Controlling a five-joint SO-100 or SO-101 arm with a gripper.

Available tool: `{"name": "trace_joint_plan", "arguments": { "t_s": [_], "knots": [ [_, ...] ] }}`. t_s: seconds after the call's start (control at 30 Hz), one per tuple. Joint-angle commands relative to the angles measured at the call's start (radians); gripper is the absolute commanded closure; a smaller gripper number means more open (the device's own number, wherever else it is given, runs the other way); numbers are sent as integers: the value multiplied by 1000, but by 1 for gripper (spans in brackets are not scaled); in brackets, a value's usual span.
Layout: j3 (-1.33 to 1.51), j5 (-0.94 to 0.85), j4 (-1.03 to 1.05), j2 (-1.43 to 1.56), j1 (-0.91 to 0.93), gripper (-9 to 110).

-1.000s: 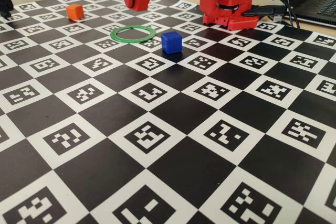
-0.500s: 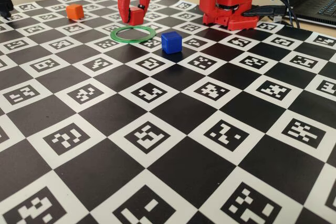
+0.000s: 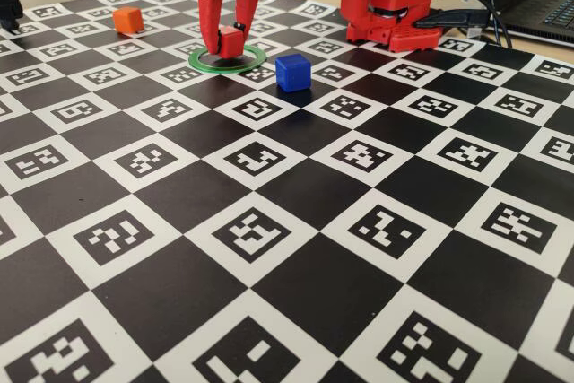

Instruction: Grab the red cube then put it in the green circle then put the blue cube on top and finally the orange cube on top

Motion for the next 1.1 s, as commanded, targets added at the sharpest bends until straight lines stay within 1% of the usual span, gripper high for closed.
{"name": "trace_joint_plan", "arguments": {
  "t_s": [0.0,0.63,0.9,1.07],
  "knots": [
    [-6,-9,-9,17,11,96],
    [3,-18,-12,6,11,95],
    [3,-9,-21,12,14,90],
    [8,-5,-23,18,14,83]
  ]
}}
